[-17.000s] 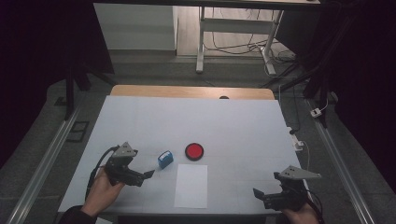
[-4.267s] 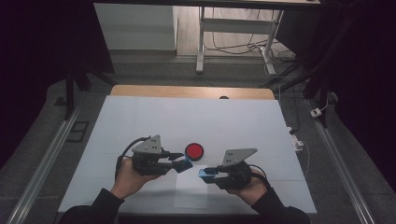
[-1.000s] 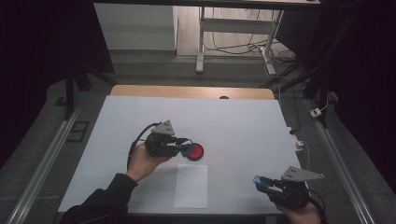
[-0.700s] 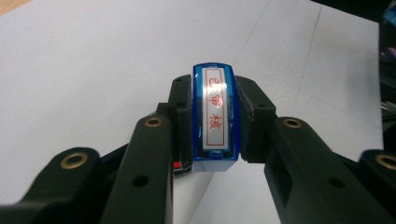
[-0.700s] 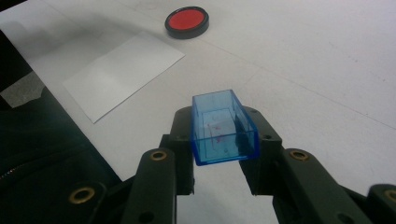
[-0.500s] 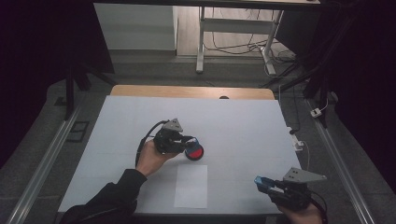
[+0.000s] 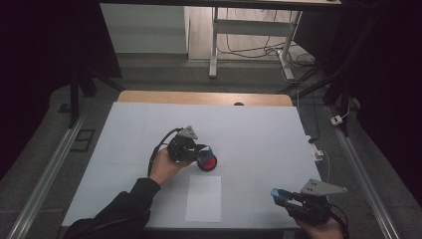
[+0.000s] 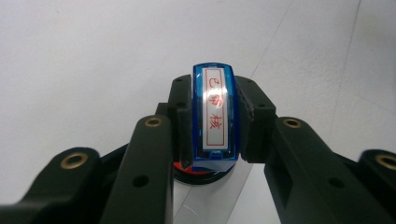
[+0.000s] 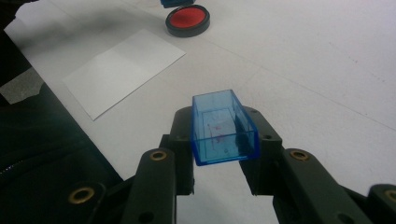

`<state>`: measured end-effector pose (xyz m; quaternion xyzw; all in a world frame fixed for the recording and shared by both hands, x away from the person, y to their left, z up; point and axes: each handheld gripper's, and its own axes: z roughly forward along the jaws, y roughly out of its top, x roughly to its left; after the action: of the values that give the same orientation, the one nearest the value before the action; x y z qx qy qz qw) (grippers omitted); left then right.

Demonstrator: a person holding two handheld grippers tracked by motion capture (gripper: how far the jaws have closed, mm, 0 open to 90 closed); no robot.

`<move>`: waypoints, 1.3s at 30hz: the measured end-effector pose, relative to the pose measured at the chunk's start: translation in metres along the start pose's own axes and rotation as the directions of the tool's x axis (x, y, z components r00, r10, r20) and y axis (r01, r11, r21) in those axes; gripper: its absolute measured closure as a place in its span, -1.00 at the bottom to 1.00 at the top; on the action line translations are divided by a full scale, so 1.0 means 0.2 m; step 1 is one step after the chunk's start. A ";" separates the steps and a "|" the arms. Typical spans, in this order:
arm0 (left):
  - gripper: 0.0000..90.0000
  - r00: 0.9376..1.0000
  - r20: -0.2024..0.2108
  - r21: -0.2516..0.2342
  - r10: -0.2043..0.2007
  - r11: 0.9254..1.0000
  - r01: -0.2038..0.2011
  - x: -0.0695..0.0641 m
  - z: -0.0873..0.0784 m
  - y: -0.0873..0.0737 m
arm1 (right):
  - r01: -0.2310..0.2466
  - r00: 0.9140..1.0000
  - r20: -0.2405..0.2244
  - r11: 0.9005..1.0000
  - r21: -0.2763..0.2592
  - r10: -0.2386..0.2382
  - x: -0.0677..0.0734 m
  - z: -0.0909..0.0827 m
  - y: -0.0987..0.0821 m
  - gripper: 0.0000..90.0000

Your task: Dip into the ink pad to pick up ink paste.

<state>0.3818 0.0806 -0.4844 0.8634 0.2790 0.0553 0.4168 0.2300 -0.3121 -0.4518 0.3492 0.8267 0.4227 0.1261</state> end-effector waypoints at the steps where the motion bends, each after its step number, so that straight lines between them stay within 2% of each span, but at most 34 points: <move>1: 0.56 1.000 0.000 0.004 0.001 1.000 -0.001 0.00 0.01 0.00 | 0.000 1.000 0.000 1.000 0.000 0.000 0.00 0.00 0.00 0.53; 19: 0.56 1.000 -0.013 0.034 -0.014 0.999 0.015 0.03 0.07 -0.02 | 0.008 1.000 -0.001 1.000 0.009 -0.008 0.00 0.00 0.00 0.53; 23: 0.56 1.000 -0.017 0.043 -0.006 0.999 0.007 0.03 0.07 -0.01 | 0.009 1.000 -0.001 1.000 0.011 -0.009 0.00 0.00 0.00 0.53; 31: 0.57 0.998 0.009 0.045 -0.058 0.997 0.058 0.05 0.07 -0.02 | 0.011 1.000 -0.002 1.000 0.011 -0.011 0.01 0.00 0.00 0.53; 39: 0.57 0.999 -0.045 0.068 -0.001 0.998 0.004 0.00 0.08 0.00 | 0.011 1.000 -0.005 1.000 0.015 -0.011 0.01 0.01 0.00 0.53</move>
<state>0.3869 0.0693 -0.4950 0.8752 0.2910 0.0648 0.3809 0.2299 -0.3102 -0.4524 0.3444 0.8321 0.4166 0.1240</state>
